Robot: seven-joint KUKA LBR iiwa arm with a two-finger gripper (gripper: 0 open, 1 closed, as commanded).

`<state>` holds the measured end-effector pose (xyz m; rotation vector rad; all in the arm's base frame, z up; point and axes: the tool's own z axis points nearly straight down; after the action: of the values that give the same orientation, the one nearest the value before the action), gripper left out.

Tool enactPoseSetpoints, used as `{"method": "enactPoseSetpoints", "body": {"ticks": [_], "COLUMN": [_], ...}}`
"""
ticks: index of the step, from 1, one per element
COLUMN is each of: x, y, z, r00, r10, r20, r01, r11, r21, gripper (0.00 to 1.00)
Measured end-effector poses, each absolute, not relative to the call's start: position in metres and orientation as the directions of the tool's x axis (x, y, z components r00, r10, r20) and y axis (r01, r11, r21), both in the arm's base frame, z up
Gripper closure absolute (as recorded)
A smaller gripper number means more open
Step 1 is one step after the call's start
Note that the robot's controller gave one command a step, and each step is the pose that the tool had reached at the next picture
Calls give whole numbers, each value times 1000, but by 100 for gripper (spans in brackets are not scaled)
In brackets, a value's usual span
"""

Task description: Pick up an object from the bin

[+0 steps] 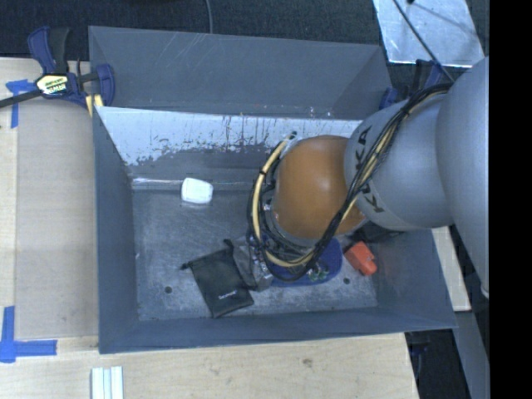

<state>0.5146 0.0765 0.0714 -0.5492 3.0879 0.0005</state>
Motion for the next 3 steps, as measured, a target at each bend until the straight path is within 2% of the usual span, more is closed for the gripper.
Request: {"method": "enactPoseSetpoints", "body": {"ticks": [1,2,3], "x": [514,514,592], "y": [76,76,56], "z": [70,70,144], "r00": [-939,-940,-944], "r10": [-343,-342,-331], "r20": [-2,-2,-15], "r01": [-343,-342,-331], "r11": [939,940,944], "r21": [0,0,-4], "gripper": [0,100,100]}}
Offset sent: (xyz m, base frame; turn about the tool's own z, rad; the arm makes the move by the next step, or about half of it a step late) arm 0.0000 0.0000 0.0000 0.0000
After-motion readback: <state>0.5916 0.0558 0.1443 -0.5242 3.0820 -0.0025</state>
